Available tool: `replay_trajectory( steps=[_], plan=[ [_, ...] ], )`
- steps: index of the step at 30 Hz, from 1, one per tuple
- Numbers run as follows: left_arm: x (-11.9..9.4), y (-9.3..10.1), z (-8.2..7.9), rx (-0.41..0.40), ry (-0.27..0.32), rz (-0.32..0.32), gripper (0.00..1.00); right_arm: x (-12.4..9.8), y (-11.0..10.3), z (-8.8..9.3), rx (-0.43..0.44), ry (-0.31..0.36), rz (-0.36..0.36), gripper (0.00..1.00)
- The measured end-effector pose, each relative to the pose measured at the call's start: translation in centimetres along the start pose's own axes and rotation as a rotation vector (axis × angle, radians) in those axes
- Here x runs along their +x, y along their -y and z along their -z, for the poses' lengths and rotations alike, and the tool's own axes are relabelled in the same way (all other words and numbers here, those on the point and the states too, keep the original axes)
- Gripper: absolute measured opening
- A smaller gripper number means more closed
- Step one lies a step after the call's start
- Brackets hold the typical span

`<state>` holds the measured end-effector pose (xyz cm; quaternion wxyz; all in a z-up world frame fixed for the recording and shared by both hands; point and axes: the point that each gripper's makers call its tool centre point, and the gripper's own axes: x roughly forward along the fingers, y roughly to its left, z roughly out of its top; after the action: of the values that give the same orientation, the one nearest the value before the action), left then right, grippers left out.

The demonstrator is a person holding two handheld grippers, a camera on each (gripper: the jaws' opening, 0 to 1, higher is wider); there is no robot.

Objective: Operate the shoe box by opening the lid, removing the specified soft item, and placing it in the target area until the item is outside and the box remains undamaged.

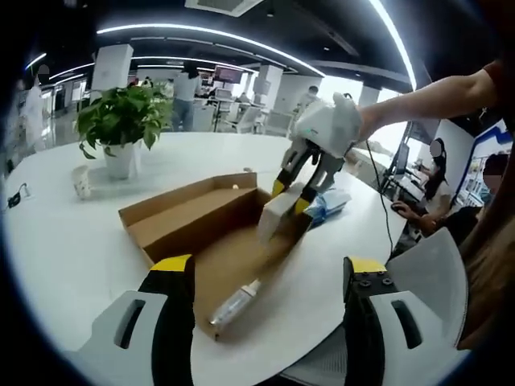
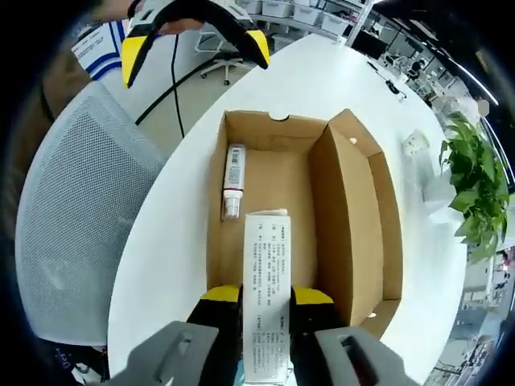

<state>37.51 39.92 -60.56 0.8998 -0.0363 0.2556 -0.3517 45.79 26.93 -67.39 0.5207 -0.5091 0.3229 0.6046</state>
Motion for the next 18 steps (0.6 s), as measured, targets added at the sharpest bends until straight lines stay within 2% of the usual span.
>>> replay_trajectory(
  steps=[9,18],
  plan=[
    [0.7,1.0,-0.5,0.013,0.002,0.028,0.76,-2.2,-0.2,1.6,0.065,0.012,0.032,0.17],
    [2.1,2.2,-0.8,0.030,-0.012,0.065,0.76,-4.1,-1.0,5.4,0.122,-0.011,0.064,0.17]
  ],
)
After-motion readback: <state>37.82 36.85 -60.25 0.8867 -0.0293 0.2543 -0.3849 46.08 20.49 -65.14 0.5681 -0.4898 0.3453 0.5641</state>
